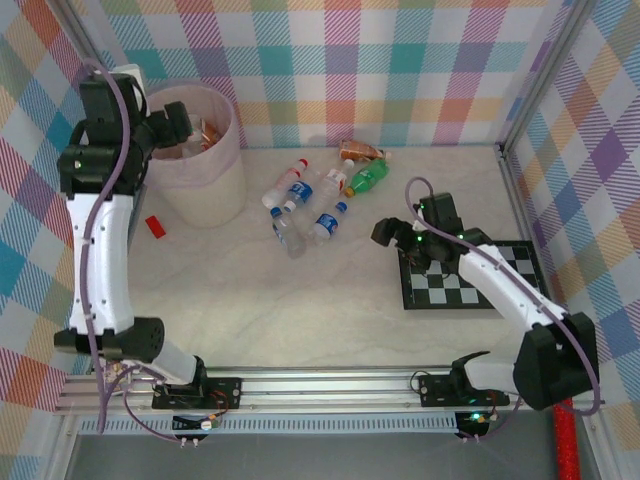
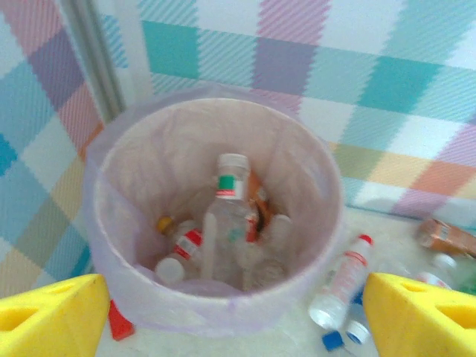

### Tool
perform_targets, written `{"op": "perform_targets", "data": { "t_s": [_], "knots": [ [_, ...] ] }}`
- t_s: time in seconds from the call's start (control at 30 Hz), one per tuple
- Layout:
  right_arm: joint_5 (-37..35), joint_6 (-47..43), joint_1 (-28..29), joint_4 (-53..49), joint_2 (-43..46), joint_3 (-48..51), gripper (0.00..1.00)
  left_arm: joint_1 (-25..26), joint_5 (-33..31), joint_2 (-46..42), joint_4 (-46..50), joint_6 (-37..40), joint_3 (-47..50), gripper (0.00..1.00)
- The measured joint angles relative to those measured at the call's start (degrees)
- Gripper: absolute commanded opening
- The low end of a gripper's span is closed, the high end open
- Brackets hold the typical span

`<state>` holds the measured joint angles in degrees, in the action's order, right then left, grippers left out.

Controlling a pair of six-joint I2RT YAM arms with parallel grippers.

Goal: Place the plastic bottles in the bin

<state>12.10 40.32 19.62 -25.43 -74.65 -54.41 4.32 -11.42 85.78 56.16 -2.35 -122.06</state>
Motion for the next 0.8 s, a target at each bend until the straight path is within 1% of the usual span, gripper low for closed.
{"op": "perform_targets", "data": {
  "t_s": [0.2, 0.33, 0.43, 0.47, 0.53, 0.63, 0.8],
  "knots": [
    [0.2, 2.2, 3.5, 2.5, -12.3, -10.4, 0.99, 10.9, 0.2, -8.1, -4.7, -3.3, 19.6, 0.87],
    [0.2, 4.2, 4.9, 3.7, -19.8, -16.4, 1.00, 17.0, 2.9, -9.6, -8.7, -7.8, 33.0, 0.87],
    [0.5, 5.9, 5.3, 4.6, -24.9, -19.8, 1.00, 20.1, 5.3, -9.4, -13.1, -12.3, 42.1, 0.91],
    [0.6, 6.5, 5.3, 5.1, -26.1, -20.3, 1.00, 20.7, 6.2, -9.1, -14.5, -13.9, 44.5, 0.92],
    [0.7, 7.5, 5.3, 5.7, -27.2, -20.4, 1.00, 21.5, 7.5, -7.6, -17.9, -16.9, 48.4, 0.93],
    [0.7, 8.4, 5.3, 5.8, -27.5, -20.4, 1.00, 21.7, 8.2, -3.2, -23.1, -20.9, 52.3, 0.94],
    [0.7, 8.3, 5.3, 5.5, -27.5, -20.6, 1.00, 21.8, 8.9, 5.6, -29.5, -25.3, 54.0, 0.96]
  ]
}}
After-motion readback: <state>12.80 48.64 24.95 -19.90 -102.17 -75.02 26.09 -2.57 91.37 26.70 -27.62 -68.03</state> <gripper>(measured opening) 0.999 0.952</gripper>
